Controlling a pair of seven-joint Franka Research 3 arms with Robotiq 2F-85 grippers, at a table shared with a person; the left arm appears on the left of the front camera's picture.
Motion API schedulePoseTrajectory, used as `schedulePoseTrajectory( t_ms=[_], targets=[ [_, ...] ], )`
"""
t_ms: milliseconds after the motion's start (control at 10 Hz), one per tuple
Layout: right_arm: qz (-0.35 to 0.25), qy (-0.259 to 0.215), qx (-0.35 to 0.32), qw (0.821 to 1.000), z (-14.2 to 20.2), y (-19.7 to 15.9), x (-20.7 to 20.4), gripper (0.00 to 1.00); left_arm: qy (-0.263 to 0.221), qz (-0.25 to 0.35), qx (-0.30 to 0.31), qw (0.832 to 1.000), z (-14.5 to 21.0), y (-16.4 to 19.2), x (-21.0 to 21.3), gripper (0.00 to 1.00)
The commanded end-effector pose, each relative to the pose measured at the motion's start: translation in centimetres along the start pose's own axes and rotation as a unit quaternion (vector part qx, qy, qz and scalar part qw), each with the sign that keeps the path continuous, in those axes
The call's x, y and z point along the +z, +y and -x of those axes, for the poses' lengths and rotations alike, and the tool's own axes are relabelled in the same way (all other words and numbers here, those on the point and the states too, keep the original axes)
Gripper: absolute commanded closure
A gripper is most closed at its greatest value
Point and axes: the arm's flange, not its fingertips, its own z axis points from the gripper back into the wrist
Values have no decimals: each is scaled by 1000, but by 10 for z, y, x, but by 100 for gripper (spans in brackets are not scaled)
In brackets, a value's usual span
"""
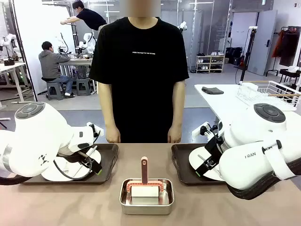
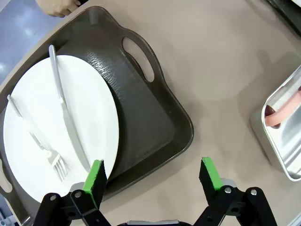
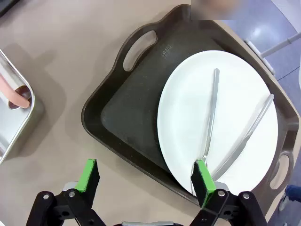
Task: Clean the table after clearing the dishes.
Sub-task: When the left (or right) Handle tray is removed, use the left hand (or right hand) to clean the left (or right) side of the table with the Lint Roller.
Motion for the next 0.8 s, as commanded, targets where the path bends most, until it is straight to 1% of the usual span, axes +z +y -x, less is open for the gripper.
schedulePoseTrajectory(
  t_ms=[0, 700],
  targets=[
    [0, 0, 0, 1000, 0, 0, 0, 0, 0, 0, 0, 1000, 0, 0, 0, 0],
    [0, 0, 0, 1000, 0, 0, 0, 0, 0, 0, 0, 1000, 0, 0, 0, 0]
  ],
)
